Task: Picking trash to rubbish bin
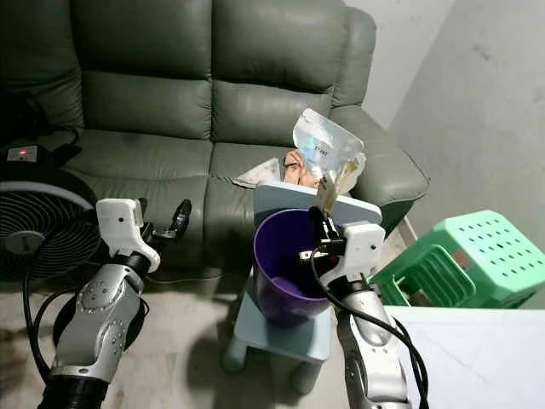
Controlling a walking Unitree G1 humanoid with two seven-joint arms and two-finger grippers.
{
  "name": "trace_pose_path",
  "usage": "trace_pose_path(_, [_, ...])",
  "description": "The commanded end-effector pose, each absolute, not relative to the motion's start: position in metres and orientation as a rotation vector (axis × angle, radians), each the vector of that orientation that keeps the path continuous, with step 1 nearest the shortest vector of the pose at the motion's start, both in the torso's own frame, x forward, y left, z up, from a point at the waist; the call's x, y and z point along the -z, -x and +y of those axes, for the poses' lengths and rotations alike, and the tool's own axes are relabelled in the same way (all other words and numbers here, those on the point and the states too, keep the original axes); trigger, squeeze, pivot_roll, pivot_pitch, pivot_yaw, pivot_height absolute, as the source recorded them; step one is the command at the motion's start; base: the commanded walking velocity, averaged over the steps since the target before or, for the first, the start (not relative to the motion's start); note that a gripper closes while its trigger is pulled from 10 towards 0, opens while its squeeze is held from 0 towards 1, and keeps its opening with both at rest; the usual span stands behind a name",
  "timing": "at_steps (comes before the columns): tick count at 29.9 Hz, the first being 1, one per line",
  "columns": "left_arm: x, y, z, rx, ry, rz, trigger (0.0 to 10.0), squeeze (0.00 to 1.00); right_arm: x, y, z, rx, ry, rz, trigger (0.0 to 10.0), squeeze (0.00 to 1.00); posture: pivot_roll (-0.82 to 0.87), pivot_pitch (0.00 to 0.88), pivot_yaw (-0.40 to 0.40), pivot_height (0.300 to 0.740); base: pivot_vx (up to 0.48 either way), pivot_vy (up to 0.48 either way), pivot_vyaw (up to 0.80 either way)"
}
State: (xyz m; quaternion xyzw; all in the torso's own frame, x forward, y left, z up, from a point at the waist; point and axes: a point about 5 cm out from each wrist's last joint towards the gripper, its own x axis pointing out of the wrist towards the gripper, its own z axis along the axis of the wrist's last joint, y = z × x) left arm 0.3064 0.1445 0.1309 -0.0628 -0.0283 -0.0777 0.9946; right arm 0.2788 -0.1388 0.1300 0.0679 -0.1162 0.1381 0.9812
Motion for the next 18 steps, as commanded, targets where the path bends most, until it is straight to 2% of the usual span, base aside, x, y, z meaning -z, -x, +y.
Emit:
trace_pose_path(1, [-0.1331, -0.3081, 0.1347, 0.186, 0.116, -0.062, 10.0, 0.0, -0.1265, -0.2792, -0.1453, -0.269, -0.123, -0.213, 10.0, 0.0, 0.04, 0.0, -0.134, 0.74, 0.244, 0.0, 0.0])
trace_pose_path(4, [-0.1328, -0.3077, 0.1349, 0.187, 0.118, -0.062, 10.0, 0.0, -0.1258, -0.2787, -0.145, -0.275, -0.121, -0.209, 10.0, 0.0, 0.05, 0.0, -0.135, 0.74, 0.081, 0.0, 0.0])
trace_pose_path(18, [-0.1337, -0.3074, 0.1348, 0.186, 0.124, -0.066, 10.0, 0.0, -0.1244, -0.278, -0.1437, -0.295, -0.118, -0.202, 10.0, 0.0, 0.05, 0.0, -0.142, 0.74, 0.273, 0.0, 0.0])
